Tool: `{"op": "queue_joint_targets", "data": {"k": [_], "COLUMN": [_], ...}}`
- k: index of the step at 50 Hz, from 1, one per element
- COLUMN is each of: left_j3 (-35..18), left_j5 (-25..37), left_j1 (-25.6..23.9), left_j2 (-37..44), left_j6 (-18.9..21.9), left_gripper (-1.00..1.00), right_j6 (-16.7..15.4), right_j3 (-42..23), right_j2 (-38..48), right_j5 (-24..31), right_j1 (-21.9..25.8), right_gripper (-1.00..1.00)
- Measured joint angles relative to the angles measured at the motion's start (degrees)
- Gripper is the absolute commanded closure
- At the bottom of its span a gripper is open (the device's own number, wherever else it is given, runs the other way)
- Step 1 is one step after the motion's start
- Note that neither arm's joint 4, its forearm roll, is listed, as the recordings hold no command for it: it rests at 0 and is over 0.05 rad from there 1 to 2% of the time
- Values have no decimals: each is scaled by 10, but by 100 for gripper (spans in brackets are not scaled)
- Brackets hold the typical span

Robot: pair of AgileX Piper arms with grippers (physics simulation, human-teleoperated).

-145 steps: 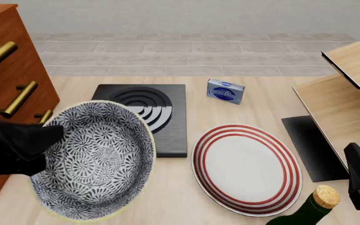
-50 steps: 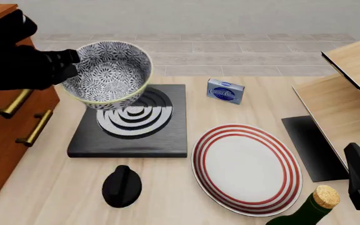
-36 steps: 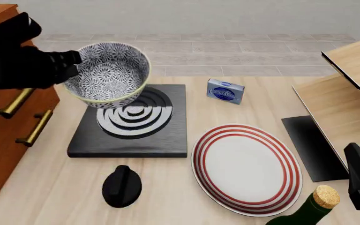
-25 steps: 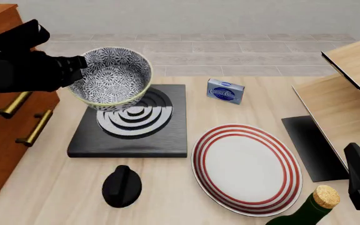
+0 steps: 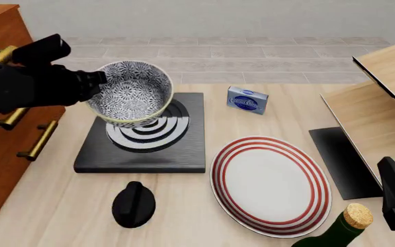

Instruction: Put the bowl on the stove.

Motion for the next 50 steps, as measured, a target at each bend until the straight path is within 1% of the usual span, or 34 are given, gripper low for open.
{"op": "queue_joint_targets", "data": {"k": [24, 50], "left_j3": [-11, -36], "left_j5": [-18, -44], "left_j1": [-9, 0], "left_j2": [25, 79], "left_j6": [-1, 11], "left_gripper": [100, 100], "right_j6": [0, 0], "right_j3": [0, 0], "right_j2": [0, 0], "right_j5": [0, 0], "right_j1": [0, 0], "right_gripper": [-100, -100]}}
